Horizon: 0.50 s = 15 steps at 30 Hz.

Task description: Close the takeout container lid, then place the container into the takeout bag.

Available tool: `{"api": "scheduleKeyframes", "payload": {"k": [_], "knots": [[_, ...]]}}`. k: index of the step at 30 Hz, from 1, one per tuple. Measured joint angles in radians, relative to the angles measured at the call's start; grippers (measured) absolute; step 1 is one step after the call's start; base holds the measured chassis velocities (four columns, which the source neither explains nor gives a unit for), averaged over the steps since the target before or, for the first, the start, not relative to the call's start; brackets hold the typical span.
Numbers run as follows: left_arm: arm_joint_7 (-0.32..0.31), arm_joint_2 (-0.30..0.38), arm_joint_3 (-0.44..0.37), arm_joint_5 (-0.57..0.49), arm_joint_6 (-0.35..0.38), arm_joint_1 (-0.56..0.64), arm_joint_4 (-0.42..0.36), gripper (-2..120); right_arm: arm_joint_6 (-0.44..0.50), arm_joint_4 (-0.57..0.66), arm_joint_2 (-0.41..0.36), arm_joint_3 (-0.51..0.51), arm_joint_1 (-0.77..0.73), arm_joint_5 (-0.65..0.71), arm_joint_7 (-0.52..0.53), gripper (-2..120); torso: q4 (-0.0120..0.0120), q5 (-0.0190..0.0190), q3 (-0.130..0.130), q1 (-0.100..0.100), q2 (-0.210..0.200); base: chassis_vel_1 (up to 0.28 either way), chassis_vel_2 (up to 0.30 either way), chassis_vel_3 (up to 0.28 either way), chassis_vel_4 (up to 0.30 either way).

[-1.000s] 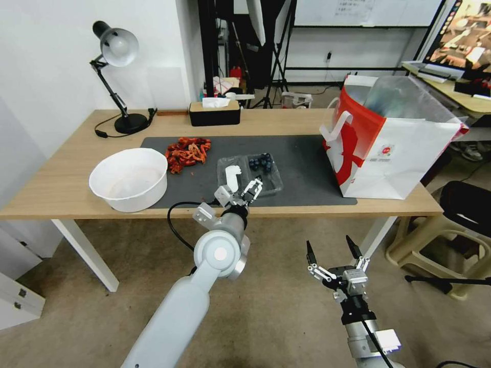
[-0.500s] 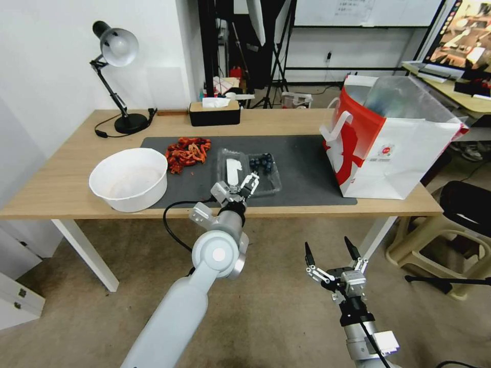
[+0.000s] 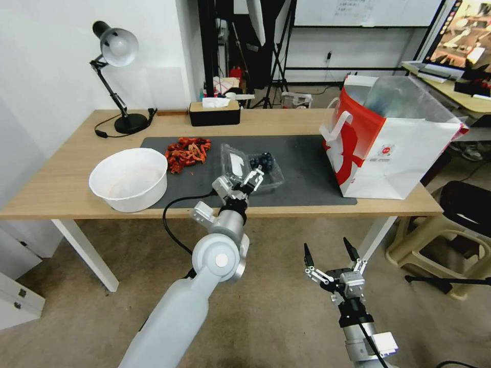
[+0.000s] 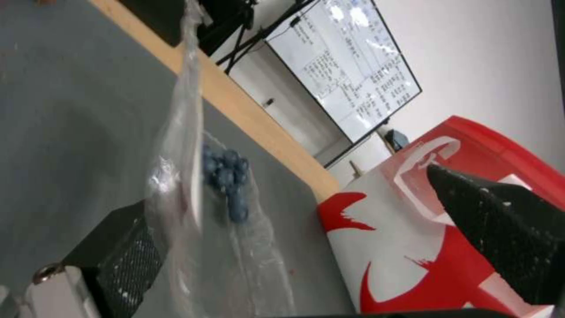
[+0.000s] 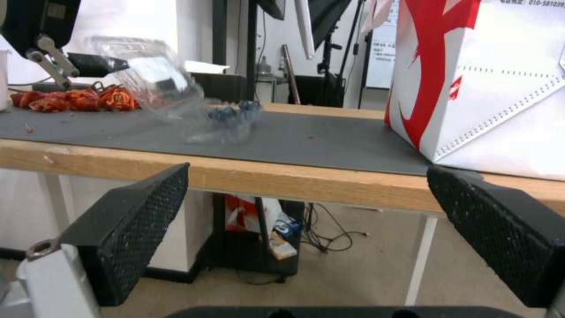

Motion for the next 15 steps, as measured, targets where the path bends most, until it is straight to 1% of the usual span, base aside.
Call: {"api": "scheduleKeyframes", "payload": {"k": [5, 15], "knots": [[0.010, 0.003, 0.001, 0.019, -0.004, -0.012, 0.016, 100, 0.001, -0.006, 0.000, 0.000, 0.002, 0.000, 0.002, 100, 0.0000, 0.0000, 0.000, 0.000, 0.000, 0.000, 0.000, 0.000, 0.000], [0.013, 0.010, 0.014, 0.009, -0.003, -0.053, 0.020, 100, 0.002, -0.010, -0.001, 0.001, 0.007, -0.001, 0.006, 100, 0.0000, 0.0000, 0.000, 0.000, 0.000, 0.000, 0.000, 0.000, 0.000]]}}
